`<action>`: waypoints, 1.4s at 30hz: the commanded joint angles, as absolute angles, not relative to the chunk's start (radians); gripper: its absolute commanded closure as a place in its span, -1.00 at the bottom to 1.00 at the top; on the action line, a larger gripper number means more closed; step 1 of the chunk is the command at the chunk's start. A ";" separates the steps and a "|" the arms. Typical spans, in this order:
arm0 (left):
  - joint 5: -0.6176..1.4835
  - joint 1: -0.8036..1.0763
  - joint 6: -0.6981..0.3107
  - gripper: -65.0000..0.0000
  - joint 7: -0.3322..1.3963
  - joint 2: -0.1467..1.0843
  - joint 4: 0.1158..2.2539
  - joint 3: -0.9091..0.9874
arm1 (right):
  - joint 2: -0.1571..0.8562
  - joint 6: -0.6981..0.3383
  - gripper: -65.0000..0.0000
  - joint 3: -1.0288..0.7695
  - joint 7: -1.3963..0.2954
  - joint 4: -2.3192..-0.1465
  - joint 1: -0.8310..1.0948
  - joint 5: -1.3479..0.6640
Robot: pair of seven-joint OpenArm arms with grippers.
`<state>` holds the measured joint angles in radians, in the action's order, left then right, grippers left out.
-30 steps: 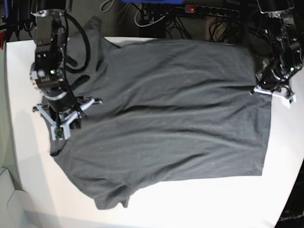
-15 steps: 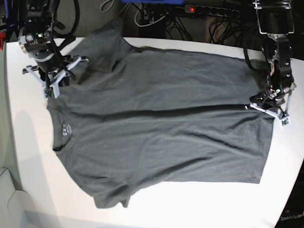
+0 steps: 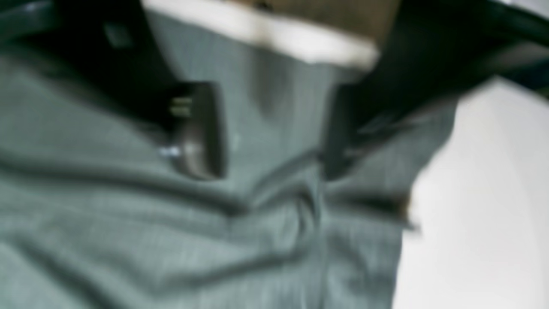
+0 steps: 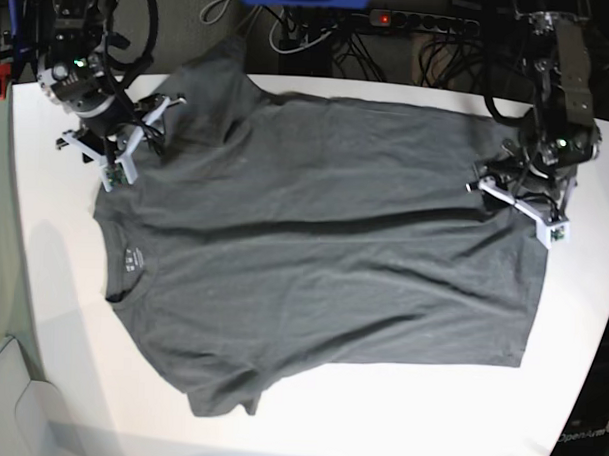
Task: Layout the t-shirt on the table in an organized manner, then fold the t-shirt properly
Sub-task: 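Grasp the shirt shoulder and hem corners with both grippers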
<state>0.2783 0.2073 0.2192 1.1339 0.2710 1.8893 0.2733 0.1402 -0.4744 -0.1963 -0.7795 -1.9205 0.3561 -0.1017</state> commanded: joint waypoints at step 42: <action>0.266 0.332 0.125 -1.00 0.895 0.263 1.589 0.541 | 0.150 -0.522 0.01 -0.205 -0.756 -1.931 0.352 -0.099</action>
<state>0.2806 0.3248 0.1230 0.8803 0.2523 1.5864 0.5396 0.1432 -0.5236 -0.2001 -0.7746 -1.9175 0.3553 -0.0898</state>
